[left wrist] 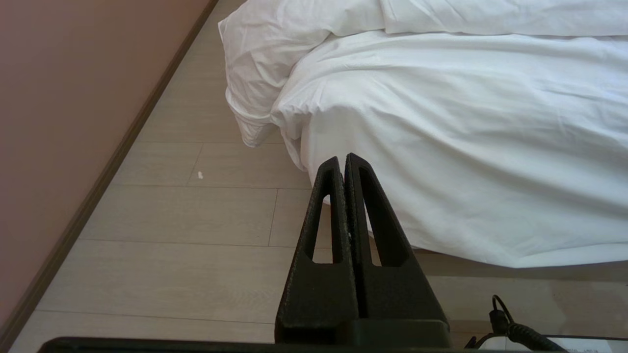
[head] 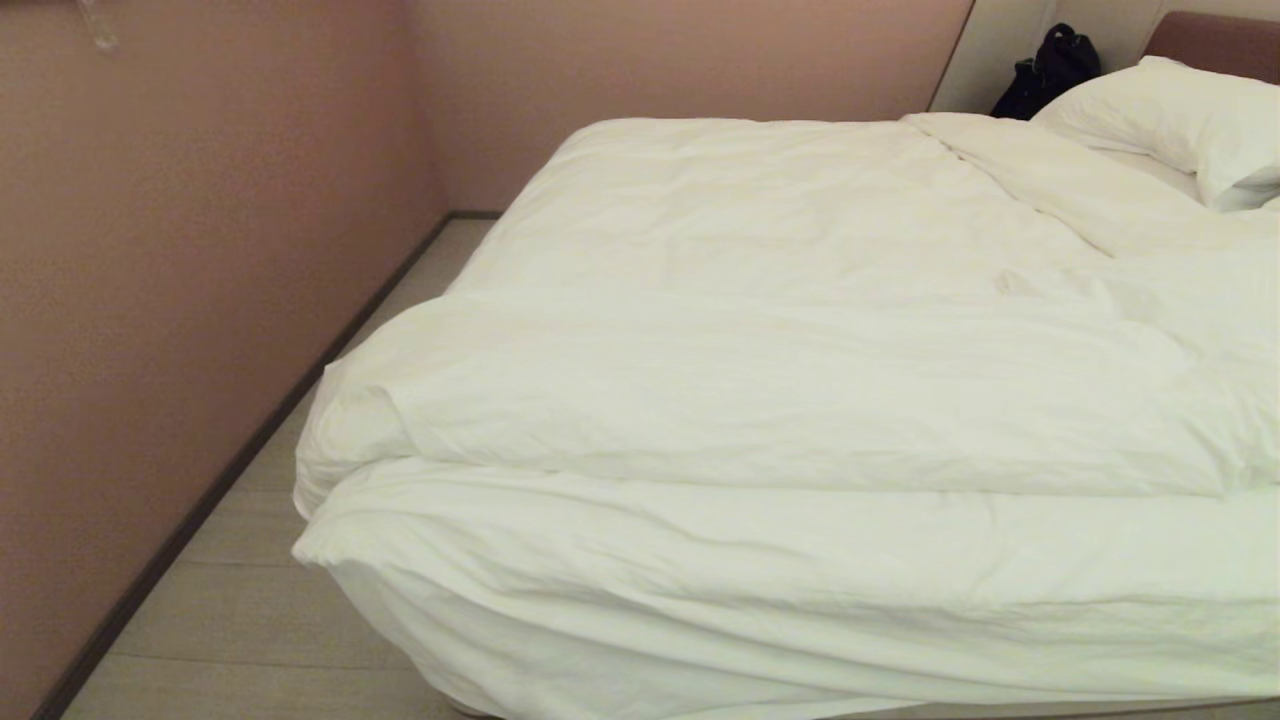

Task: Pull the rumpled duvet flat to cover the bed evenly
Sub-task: Hold the folded corner of the quilt

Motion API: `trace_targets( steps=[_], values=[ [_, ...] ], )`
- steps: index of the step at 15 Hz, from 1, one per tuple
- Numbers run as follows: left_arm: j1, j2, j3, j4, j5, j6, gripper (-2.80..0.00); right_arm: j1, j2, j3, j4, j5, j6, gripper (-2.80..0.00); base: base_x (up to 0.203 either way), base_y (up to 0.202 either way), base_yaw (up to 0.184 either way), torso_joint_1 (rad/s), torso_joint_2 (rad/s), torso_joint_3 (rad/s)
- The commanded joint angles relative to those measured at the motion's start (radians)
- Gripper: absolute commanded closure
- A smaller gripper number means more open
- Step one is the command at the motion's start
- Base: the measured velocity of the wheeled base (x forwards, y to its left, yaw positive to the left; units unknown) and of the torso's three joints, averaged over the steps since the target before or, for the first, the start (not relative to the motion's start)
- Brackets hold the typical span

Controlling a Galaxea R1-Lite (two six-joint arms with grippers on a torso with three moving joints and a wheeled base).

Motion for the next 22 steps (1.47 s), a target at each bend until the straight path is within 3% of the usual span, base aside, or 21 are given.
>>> trace_targets(
  steps=[1,8,14,19,22],
  values=[
    [0.000,0.000,0.000,0.001,0.000,0.003,0.00,0.001,0.001,0.000,0.000,0.001,-0.001,0.00,0.000,0.000,0.000,0.000,0.00,0.000],
    [0.000,0.037,-0.133,0.087,-0.038,-0.017,0.00,0.001,0.001,0.000,0.000,0.001,-0.001,0.00,0.000,0.000,0.000,0.000,0.00,0.000],
    [-0.001,0.423,-0.296,0.056,-0.127,-0.252,0.00,0.001,0.001,0.000,0.000,0.001,-0.001,0.00,0.000,0.000,0.000,0.000,0.00,0.000],
    [-0.001,0.760,-0.326,-0.112,-0.197,-0.322,0.00,0.000,0.001,0.000,0.000,0.001,-0.001,0.00,0.000,0.000,0.000,0.000,0.00,0.000],
    [-0.001,0.889,-0.364,-0.153,-0.238,-0.359,0.00,0.000,0.001,0.000,0.000,0.001,-0.001,0.00,0.000,0.000,0.000,0.000,0.00,0.000]
  ],
)
